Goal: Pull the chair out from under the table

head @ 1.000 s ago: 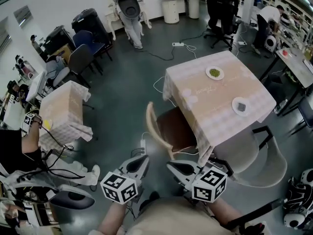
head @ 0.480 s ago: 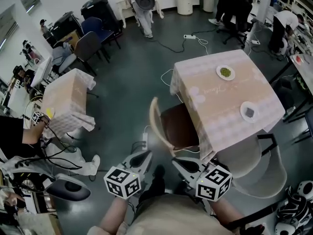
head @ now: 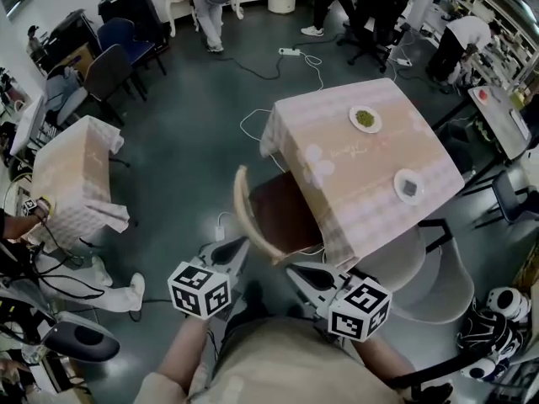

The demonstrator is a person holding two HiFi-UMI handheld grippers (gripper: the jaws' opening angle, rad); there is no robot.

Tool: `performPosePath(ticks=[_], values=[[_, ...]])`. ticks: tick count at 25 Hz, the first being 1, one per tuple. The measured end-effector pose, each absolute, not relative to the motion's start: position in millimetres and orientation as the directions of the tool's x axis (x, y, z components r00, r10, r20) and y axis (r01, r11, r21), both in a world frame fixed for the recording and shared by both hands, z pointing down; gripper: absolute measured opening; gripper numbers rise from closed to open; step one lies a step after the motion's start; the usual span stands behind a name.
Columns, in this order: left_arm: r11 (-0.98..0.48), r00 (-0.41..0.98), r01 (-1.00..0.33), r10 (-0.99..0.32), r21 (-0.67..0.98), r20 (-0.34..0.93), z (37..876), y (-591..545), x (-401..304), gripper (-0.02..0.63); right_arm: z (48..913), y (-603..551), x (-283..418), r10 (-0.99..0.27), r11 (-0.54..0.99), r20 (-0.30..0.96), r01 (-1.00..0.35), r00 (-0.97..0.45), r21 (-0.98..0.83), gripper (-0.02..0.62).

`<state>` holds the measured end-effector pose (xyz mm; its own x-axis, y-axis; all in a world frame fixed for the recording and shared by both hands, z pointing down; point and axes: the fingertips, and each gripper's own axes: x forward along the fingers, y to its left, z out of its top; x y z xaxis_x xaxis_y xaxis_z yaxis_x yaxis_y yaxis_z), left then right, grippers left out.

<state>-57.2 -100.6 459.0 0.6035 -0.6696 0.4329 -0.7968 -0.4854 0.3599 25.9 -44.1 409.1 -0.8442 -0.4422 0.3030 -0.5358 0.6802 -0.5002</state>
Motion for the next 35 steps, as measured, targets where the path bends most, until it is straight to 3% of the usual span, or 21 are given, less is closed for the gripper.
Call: performPosePath(ticks=[10,18,29,35], values=[[-0.535,0.683,-0.730,-0.549,0.425,0.482,502.2,-133.5,-95.2,-0.002,418.2,-65.3,-13.2,-0.511,0.606,0.398,-0.648,-0.762,-0.462,0.009],[-0.529,0.667,-0.743,-0.534,0.409,0.519,517.3,-155.8,-97.2,-0.002,423.5,-80.4,-15.0,-0.512,0.606,0.410,-0.656,-0.755,-0.451,0.009],[-0.363,0.559,-0.829,-0.574,0.425,0.599,537.9,-170.2,-79.6,0.000,428.8,-115.7,16.4,-0.399,0.657,0.360,-0.537,-0.843,-0.530,0.009],[-0.228,0.465,-0.883,-0.553,0.410,0.692,590.8,-177.9,-88.4,0.000,439.2,-120.8,23.2,-0.336,0.660,0.358,-0.489,-0.871,-0.570,0.009]])
